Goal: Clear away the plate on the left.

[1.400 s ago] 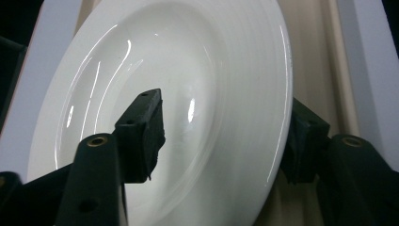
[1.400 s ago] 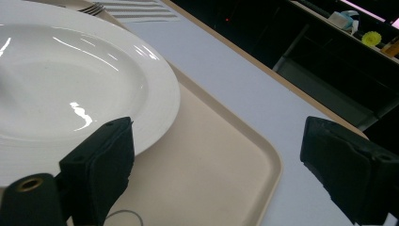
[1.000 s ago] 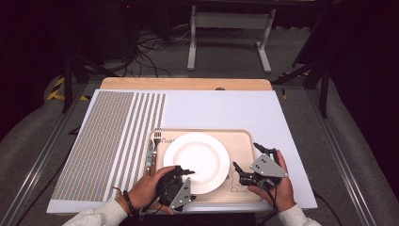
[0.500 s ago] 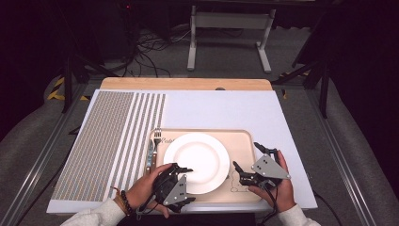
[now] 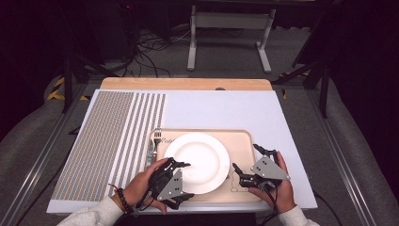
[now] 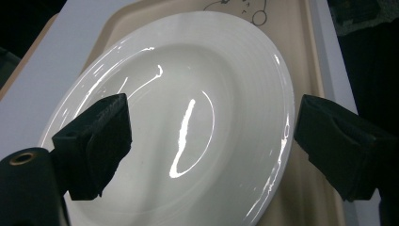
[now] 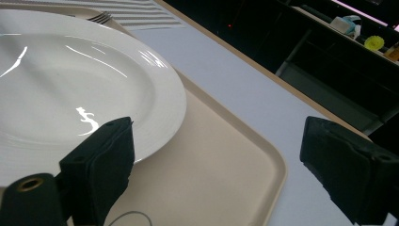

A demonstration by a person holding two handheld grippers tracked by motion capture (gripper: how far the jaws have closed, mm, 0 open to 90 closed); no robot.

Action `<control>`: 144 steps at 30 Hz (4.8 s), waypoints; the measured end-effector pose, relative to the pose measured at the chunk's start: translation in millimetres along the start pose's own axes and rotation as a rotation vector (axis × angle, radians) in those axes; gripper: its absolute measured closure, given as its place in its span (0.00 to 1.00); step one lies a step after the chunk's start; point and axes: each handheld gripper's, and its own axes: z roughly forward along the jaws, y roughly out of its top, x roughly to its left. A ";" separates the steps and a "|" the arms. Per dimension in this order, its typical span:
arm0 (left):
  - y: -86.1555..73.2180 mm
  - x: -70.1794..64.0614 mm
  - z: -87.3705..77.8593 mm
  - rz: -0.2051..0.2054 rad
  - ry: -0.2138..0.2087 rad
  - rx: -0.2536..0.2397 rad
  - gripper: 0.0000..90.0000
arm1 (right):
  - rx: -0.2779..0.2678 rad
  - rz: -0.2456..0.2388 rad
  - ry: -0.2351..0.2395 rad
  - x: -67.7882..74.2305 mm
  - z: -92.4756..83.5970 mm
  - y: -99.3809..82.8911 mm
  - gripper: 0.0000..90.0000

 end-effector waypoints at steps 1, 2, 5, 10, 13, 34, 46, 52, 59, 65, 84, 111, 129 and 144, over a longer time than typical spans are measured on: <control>0.1 0.9 -1.5 -0.004 0.004 -0.002 0.15 | -0.001 -0.002 0.001 0.2 -0.1 0.1 0.13; 0.4 2.5 -2.9 -0.005 0.004 -0.007 0.15 | -0.001 -0.003 0.003 0.4 -0.2 0.2 0.13; 0.3 6.4 -7.5 -0.011 0.012 -0.025 0.15 | -0.001 -0.004 0.007 0.9 -0.2 0.2 0.13; 0.1 10.5 -13.0 -0.028 0.023 -0.039 0.14 | 0.001 -0.006 0.011 1.6 0.2 0.1 0.13; -0.3 13.3 -15.9 -0.027 0.039 -0.041 0.14 | 0.003 -0.007 0.013 2.1 0.1 -0.2 0.13; -8.0 37.7 -43.4 -0.070 0.119 -0.084 0.11 | 0.018 -0.036 0.063 11.2 -0.8 -1.2 0.14; -25.8 51.3 -62.3 -0.098 0.149 -0.103 0.07 | 0.019 -0.033 0.073 13.7 -1.1 -1.1 0.13; -35.2 54.5 -66.8 -0.112 0.168 -0.080 0.06 | 0.018 -0.035 0.081 15.6 -1.2 -0.2 0.14; -48.3 55.2 -73.8 -0.130 0.188 -0.059 0.06 | 0.019 -0.035 0.084 17.0 -0.5 -0.1 0.14; -57.2 54.7 -79.6 -0.133 0.206 -0.051 0.07 | 0.018 -0.036 0.077 17.3 -1.0 0.1 0.13; -89.9 50.9 -93.9 -0.182 0.236 0.004 0.08 | 0.036 -0.032 0.057 16.3 -1.4 -4.2 0.13; -134.5 24.2 -117.1 -0.357 0.296 0.002 0.07 | 0.048 -0.012 0.052 11.9 2.1 -9.6 0.13; -142.4 19.4 -124.5 -0.467 0.326 -0.045 0.06 | 0.013 0.041 0.058 4.1 -0.3 -9.6 0.11; -139.1 18.7 -123.0 -0.428 0.312 -0.051 0.06 | 0.019 0.041 0.043 8.6 -4.1 -6.2 0.11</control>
